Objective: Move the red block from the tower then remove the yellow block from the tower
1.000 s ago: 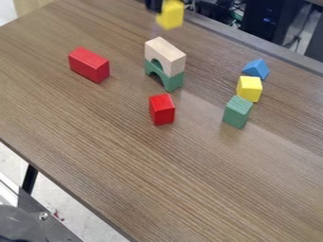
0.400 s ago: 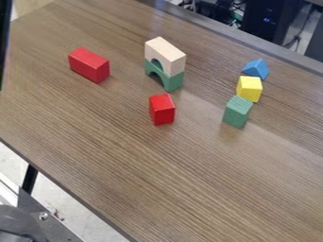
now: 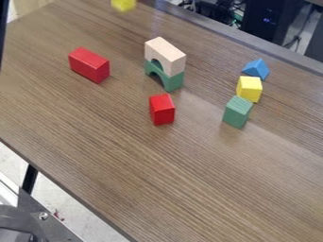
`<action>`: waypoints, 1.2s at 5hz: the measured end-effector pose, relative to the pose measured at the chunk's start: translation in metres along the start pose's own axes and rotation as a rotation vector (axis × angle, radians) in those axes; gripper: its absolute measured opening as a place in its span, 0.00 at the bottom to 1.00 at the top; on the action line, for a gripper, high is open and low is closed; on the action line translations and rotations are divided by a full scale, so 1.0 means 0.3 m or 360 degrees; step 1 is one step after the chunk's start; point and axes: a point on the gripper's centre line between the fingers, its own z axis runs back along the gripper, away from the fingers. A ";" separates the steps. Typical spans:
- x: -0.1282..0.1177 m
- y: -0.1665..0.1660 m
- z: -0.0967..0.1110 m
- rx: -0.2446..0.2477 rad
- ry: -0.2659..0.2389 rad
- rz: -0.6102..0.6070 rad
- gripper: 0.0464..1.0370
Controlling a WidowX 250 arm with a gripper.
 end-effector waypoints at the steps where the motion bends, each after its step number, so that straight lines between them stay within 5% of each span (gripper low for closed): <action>1: -0.001 0.014 -0.065 0.0045 0.0005 -0.0002 0.52; 3: 0.038 0.030 -0.109 0.0042 0.0006 0.0049 0.60; 4: 0.036 0.030 -0.108 0.0032 0.0031 0.0087 0.90; 6: 0.019 0.032 -0.070 0.0043 0.0080 0.0095 0.96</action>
